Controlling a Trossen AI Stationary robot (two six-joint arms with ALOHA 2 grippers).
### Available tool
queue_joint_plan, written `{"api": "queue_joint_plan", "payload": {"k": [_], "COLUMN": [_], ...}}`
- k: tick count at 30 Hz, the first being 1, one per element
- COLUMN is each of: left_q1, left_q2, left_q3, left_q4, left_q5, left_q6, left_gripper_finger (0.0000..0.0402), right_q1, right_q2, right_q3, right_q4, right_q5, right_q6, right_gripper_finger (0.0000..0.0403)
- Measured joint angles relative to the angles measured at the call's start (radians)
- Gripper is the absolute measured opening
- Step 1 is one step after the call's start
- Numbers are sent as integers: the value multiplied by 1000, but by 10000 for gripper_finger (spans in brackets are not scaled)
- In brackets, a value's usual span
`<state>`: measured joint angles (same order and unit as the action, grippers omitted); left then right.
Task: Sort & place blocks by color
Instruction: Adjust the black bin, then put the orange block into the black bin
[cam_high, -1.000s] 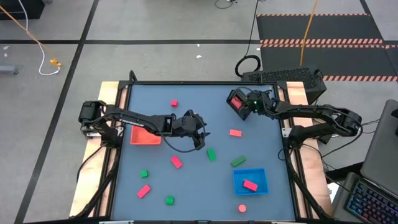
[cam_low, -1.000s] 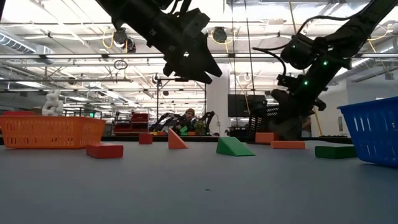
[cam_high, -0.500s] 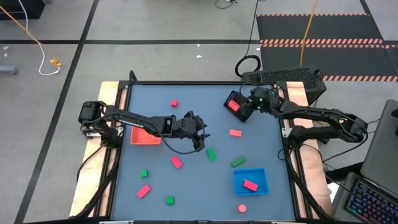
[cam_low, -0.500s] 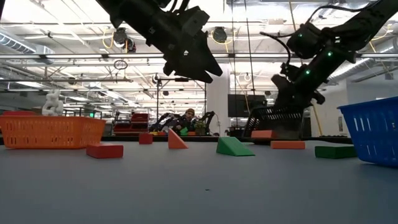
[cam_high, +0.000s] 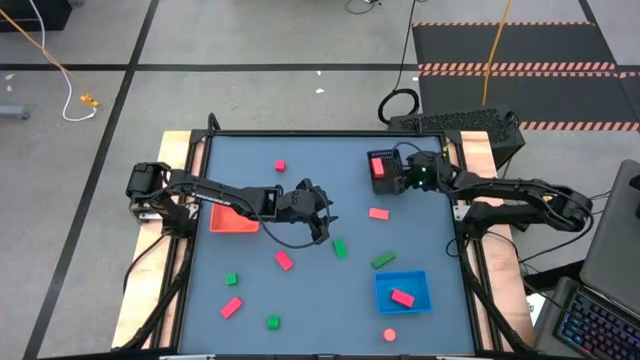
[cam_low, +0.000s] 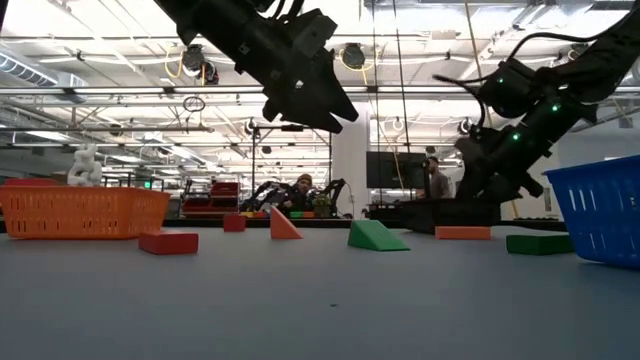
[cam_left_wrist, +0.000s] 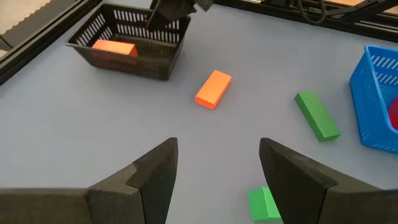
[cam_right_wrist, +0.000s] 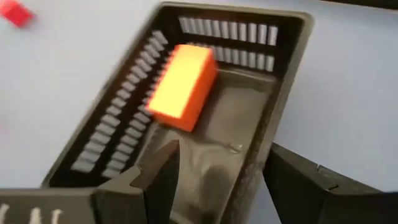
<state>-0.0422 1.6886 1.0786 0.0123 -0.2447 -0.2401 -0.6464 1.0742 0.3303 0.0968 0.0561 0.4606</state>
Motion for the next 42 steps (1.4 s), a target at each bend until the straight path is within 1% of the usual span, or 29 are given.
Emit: {"api": "queue_joint_plan", "payload": {"k": [9,16,18,22,27,29,31,35,37,42], "left_q1": [0,0,0,4,26,36,45,64,73,88], "left_q2": [0,0,0,0,0,0,0,0,0,0], "left_q3": [0,0,0,0,0,0,0,0,0,0], "left_q4": [10,9,9,9,28,46,60,88,101,125], "left_q5": [0,0,0,-1,-2,-2,-2,-2,-2,-2], "left_q6": [0,0,-1,0,0,1,9,14,11,10], "left_gripper_finger": [230,230,230,230,230,230,230,230,230,230], "right_q1": [0,0,2,33,103,144,192,297,349,439], "right_q2": [-98,-174,-194,-224,-239,-239,-239,-238,-230,-183], "right_q3": [-1,-1,-1,-1,-1,-1,-1,-1,-1,-1], "right_q4": [-6,-19,-16,22,15,8,-10,-57,-87,-169], "right_q5": [-1,-6,-40,-169,-229,-279,-302,-302,-277,-142], "right_q6": [-9,-50,-90,-194,-308,-357,-389,-406,-407,-406], "right_gripper_finger": [212,212,212,212,212,212,212,212,212,212]}}
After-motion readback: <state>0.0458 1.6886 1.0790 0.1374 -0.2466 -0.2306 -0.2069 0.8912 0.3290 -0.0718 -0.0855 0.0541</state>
